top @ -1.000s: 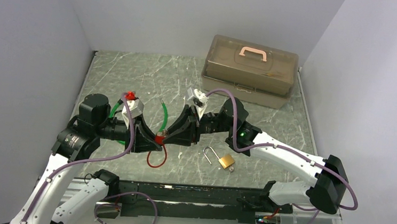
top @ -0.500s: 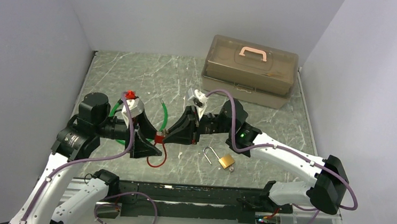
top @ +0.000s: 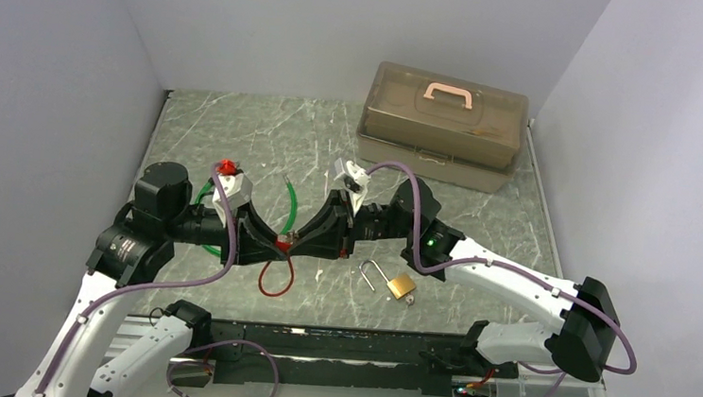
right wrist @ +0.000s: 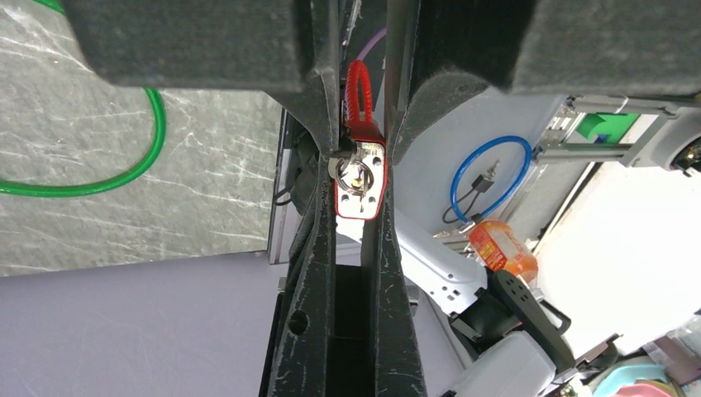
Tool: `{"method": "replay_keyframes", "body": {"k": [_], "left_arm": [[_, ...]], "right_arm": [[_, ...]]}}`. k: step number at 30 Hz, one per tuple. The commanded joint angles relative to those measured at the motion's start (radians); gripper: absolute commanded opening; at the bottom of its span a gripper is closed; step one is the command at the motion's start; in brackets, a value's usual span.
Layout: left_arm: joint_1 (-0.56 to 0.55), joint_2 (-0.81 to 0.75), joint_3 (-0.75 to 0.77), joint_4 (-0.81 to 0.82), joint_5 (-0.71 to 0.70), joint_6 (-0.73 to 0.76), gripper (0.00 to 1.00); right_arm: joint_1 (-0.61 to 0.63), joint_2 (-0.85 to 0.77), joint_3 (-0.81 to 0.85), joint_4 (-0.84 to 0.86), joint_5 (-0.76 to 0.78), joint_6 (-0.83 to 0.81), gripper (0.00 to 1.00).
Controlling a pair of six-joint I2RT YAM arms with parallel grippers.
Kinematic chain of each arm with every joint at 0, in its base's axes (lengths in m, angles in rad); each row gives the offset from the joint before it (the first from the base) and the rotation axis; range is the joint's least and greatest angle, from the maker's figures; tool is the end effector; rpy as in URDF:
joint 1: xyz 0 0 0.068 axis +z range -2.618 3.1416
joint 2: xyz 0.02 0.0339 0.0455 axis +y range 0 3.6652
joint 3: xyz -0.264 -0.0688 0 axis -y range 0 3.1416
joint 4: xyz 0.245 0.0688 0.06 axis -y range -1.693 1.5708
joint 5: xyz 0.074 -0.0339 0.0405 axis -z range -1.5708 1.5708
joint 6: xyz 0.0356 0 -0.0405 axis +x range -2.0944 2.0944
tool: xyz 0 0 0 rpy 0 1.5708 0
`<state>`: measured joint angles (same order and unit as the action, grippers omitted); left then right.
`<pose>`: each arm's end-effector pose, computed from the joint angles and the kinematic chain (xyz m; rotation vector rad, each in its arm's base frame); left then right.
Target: Unlock with the key
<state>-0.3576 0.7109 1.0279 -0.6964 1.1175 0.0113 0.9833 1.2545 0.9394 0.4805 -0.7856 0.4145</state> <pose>0.0986 -0.0710 0.3860 1.0688 1.6127 -1.3051 0.1382 0.2530 0.3618 -1.1434 1.2538 1.6414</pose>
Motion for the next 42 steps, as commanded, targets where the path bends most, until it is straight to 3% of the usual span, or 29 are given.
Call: {"method": "replay_keyframes", "body": {"k": [1, 2, 6, 11, 16, 22, 29, 42], "left_arm": [[0.002, 0.002, 0.052, 0.019, -0.02, 0.04, 0.06], [0.002, 0.002, 0.052, 0.017, -0.023, 0.043, 0.0], [0.002, -0.006, 0.029, 0.011, -0.006, 0.051, 0.0], [0.002, -0.017, 0.011, -0.004, 0.036, 0.056, 0.0], [0.002, -0.021, 0.002, -0.016, 0.038, 0.047, 0.0], [0.002, -0.008, -0.052, 0.039, 0.054, -0.107, 0.0], [0.002, 0.0, -0.146, 0.092, 0.066, -0.217, 0.0], [0.002, -0.026, -0.148, 0.096, 0.039, -0.176, 0.0]], "right_arm": [[0.016, -0.021, 0.007, 0.06, -0.002, 0.007, 0.03], [0.016, -0.024, 0.003, 0.061, 0.007, 0.012, 0.09], [0.01, -0.059, 0.022, -0.004, 0.072, -0.034, 0.27], [-0.025, -0.093, 0.076, -0.077, 0.087, -0.084, 0.36], [-0.055, -0.079, 0.115, -0.051, 0.032, -0.062, 0.37], [-0.055, -0.026, 0.136, -0.023, -0.055, -0.032, 0.39], [-0.076, -0.02, 0.141, -0.154, -0.147, -0.057, 0.31], [-0.087, 0.052, 0.205, -0.303, -0.215, -0.087, 0.28]]}}
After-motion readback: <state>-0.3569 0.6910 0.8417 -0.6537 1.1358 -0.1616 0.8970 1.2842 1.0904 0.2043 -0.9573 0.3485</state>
